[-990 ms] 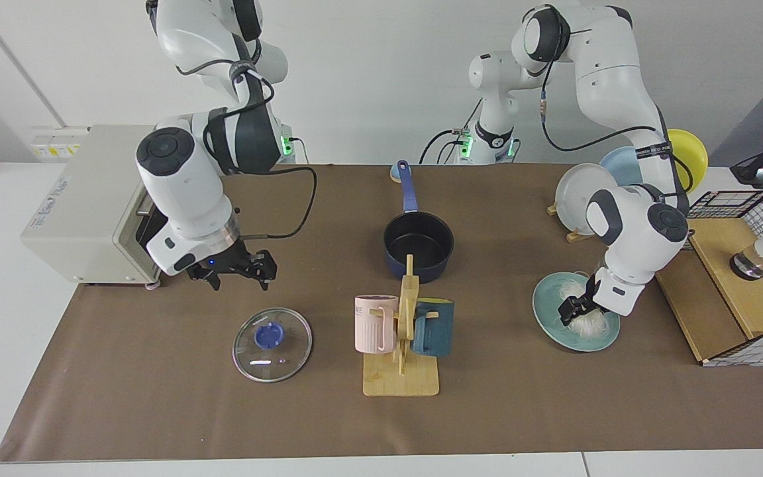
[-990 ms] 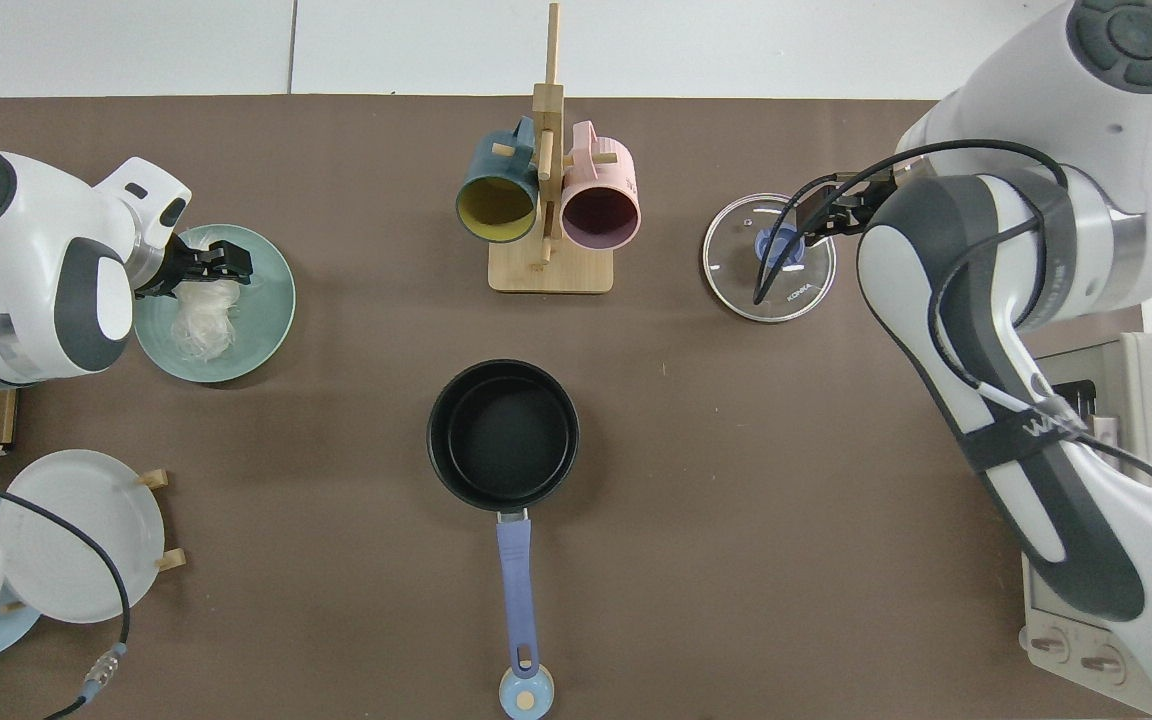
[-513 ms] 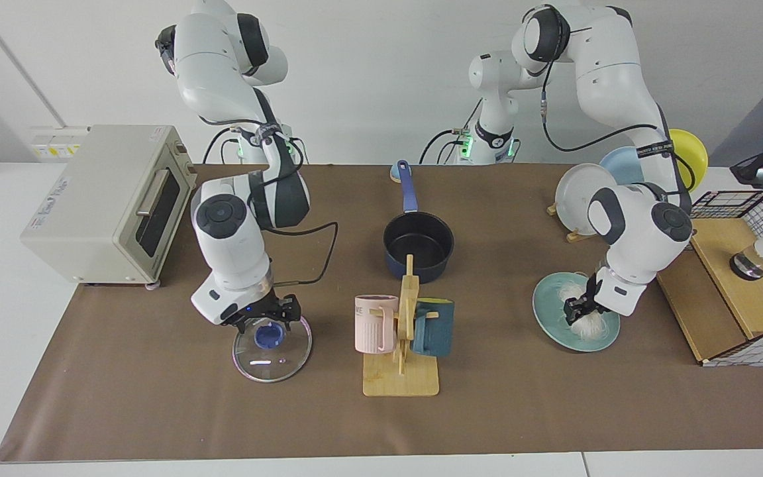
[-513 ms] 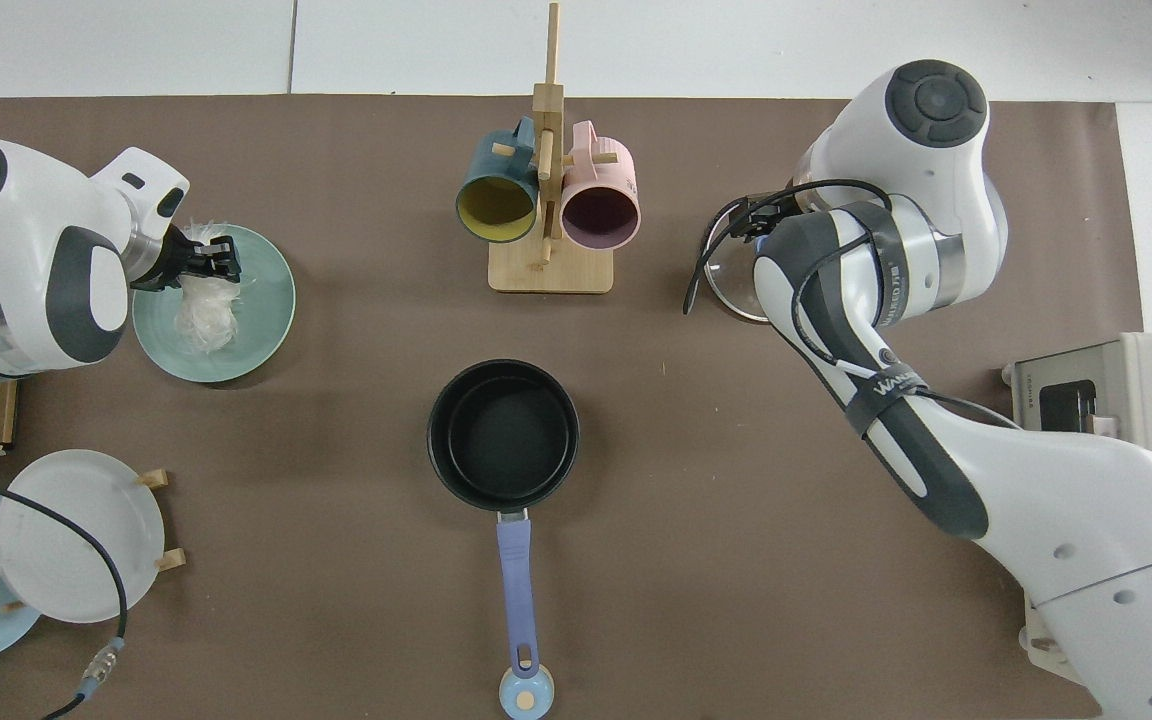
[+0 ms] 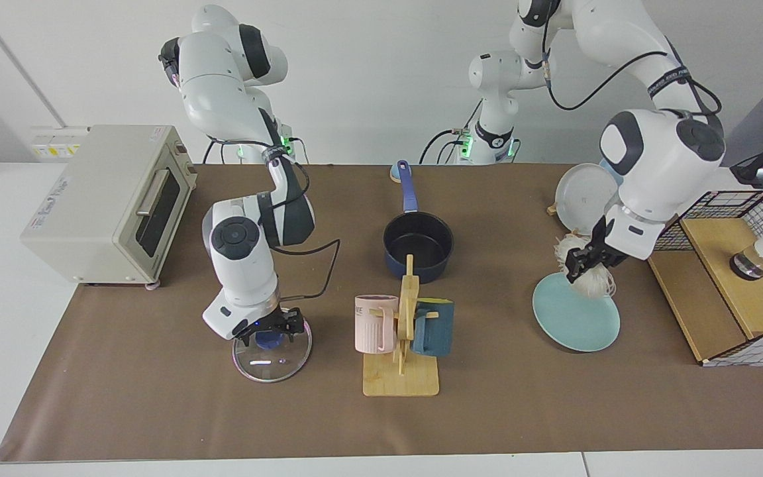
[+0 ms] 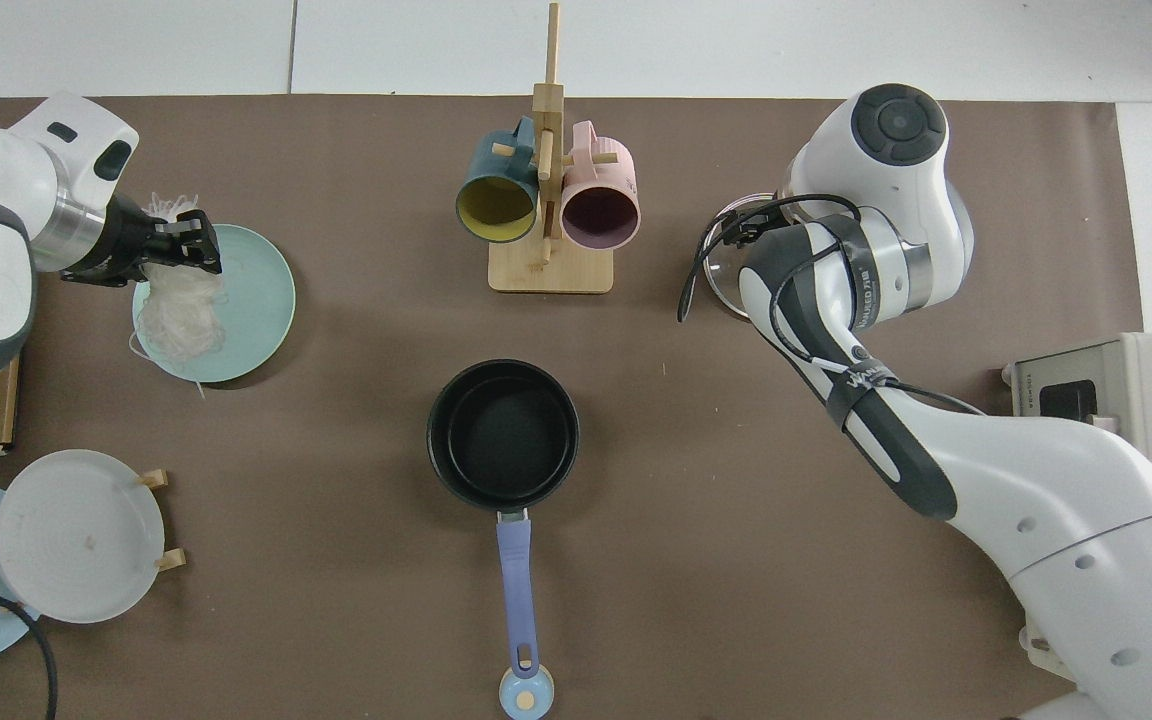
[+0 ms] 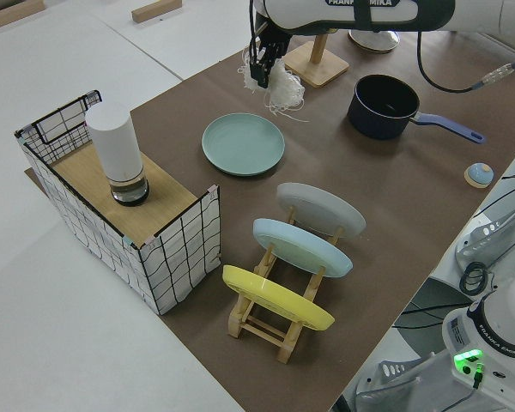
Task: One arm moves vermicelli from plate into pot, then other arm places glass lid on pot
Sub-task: 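Carry the vermicelli with the left gripper and drop it into the pot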
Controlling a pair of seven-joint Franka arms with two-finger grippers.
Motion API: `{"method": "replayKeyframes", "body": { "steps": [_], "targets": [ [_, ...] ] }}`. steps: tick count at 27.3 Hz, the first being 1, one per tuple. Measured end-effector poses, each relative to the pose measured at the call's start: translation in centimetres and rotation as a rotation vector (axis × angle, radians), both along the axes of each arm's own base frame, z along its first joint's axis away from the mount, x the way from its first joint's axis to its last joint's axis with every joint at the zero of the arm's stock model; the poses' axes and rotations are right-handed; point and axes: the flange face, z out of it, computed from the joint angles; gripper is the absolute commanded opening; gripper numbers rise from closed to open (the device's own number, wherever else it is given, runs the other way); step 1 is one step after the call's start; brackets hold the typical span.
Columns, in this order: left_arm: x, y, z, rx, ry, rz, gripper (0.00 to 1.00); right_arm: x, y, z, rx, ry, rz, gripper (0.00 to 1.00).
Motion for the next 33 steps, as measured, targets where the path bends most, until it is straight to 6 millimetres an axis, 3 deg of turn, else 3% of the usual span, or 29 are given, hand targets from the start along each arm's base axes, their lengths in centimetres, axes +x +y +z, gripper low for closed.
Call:
{"method": "replayKeyframes", "body": {
  "steps": [5,9,11,14,17,18,26,29,32,33],
  "targets": [
    [-3.0,-3.9,4.1,-0.007,0.035,0.017,0.00,-0.1,0.0,-0.6,-0.002,0.009,0.016,0.98],
    [-5.2,-9.6,5.6,-0.020,0.044,0.036,0.00,-0.1,0.1,-0.9,-0.002,0.013,0.021,0.95],
    [-6.5,-13.4,5.5,-0.032,0.052,0.043,0.00,-0.1,0.2,-0.9,-0.001,0.013,0.023,0.91],
    [-8.0,-18.1,4.5,-0.057,0.053,0.040,0.00,-0.1,0.3,-0.8,0.000,0.013,0.024,0.77],
    [-9.4,-21.6,2.7,-0.081,0.044,0.026,0.00,-0.1,0.3,-0.8,0.000,0.013,0.025,0.59],
    [-9.8,-22.4,2.0,-0.087,0.044,0.019,0.00,-0.1,0.3,-0.8,0.000,0.013,0.025,0.57],
    [-11.6,-24.6,-2.4,-0.139,0.072,-0.019,0.00,-0.1,0.2,-0.8,-0.001,0.014,0.037,0.22],
    [-12.5,-25.4,-4.4,-0.137,0.079,-0.037,0.00,-0.1,0.2,-0.8,-0.001,0.014,0.037,0.14],
    [-13.2,-25.8,-5.9,-0.133,0.088,-0.048,0.00,-0.2,0.2,-0.8,-0.001,0.015,0.039,0.00],
    [-13.4,-25.8,-6.2,-0.133,0.089,-0.051,0.00,-0.2,0.2,-0.8,-0.001,0.015,0.039,0.00]
  ]
}}
